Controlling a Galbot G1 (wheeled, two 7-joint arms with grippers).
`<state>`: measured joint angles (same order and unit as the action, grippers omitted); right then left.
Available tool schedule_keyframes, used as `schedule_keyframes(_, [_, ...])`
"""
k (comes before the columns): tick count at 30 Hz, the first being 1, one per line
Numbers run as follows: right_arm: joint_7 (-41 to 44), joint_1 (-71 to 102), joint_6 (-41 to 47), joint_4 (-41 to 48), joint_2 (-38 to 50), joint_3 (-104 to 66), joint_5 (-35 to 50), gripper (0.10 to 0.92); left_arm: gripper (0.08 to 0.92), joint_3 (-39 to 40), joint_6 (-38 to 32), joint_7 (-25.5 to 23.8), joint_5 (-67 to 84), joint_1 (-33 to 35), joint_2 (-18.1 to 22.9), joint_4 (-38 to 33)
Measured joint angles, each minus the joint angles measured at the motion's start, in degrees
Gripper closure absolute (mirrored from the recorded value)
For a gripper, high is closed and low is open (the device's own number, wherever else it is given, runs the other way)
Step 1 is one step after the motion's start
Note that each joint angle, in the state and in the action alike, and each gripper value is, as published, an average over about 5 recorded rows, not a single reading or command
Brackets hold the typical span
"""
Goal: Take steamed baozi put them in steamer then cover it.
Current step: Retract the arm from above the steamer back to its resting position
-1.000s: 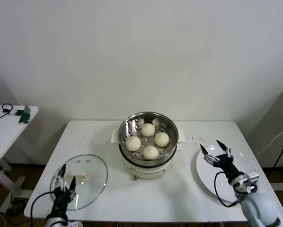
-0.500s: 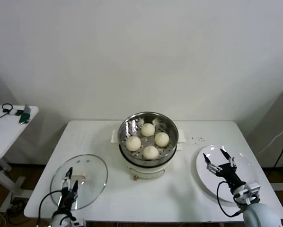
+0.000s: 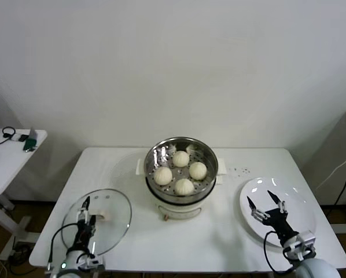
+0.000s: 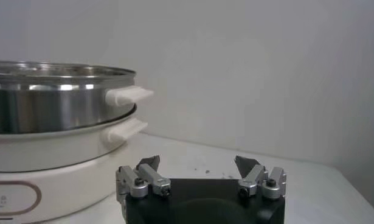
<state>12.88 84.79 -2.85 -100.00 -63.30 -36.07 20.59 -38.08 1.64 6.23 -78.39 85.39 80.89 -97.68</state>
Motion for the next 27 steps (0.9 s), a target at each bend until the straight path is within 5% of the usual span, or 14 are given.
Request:
schedule_keyframes(17, [1.1, 1.18, -1.17, 0.46, -1.92, -0.49, -2.13, 0.203, 0.182, 0.19, -1.27, 1.75, -0.42, -4.09, -0.62, 4.81])
schedule_keyframes(27, [1.36, 1.22, -1.32, 0.63, -2.82, -0.49, -2.88, 0.203, 0.432, 0.1, -2.45, 1.83, 0.02, -4.52, -0.67, 6.36])
